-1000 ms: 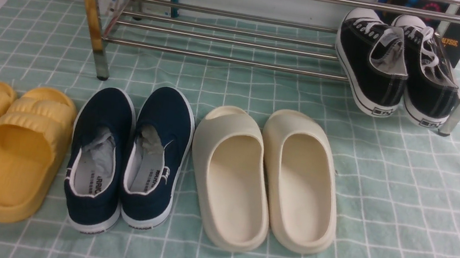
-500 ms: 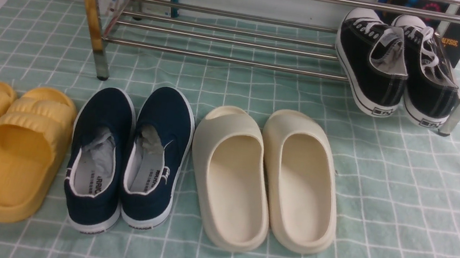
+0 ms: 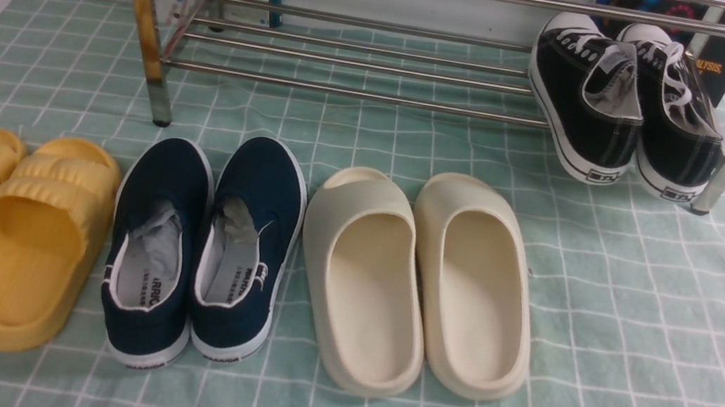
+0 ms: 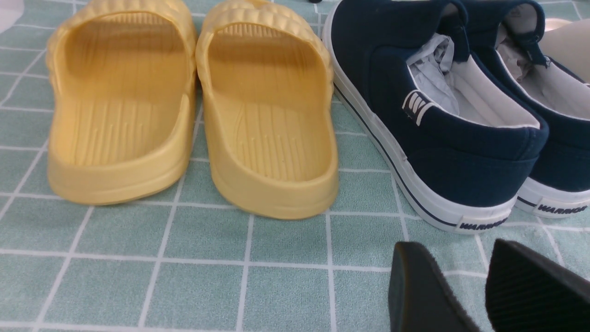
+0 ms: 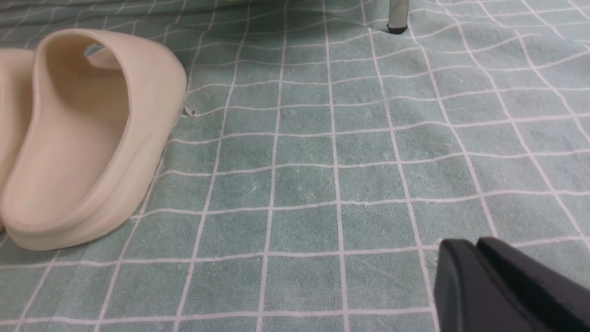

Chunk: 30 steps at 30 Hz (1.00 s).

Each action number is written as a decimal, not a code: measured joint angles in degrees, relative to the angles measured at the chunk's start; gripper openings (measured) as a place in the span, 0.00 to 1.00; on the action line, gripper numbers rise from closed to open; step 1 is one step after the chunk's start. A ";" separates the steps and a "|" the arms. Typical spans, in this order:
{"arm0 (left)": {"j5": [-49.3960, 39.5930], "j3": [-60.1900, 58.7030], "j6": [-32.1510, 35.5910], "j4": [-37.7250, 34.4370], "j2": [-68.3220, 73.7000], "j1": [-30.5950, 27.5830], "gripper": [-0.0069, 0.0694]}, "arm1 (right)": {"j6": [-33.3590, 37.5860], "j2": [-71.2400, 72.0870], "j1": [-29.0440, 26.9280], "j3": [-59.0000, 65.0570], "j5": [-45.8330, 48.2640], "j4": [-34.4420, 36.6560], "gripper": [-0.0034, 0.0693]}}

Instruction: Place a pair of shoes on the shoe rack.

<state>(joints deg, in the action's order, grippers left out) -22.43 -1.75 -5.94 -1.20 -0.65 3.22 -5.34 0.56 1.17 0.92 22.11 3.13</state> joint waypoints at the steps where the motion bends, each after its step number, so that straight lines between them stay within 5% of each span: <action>1: 0.00 0.00 0.00 0.00 0.00 0.00 0.40 | 0.00 0.00 0.00 0.00 0.00 0.00 0.14; 30: 0.00 0.00 0.00 0.00 0.00 0.00 0.40 | 0.00 0.00 0.00 0.00 0.00 0.05 0.20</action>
<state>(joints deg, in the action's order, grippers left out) -22.43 -1.75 -5.94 -1.20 -0.65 3.22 -5.34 0.56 1.17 0.92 22.11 3.18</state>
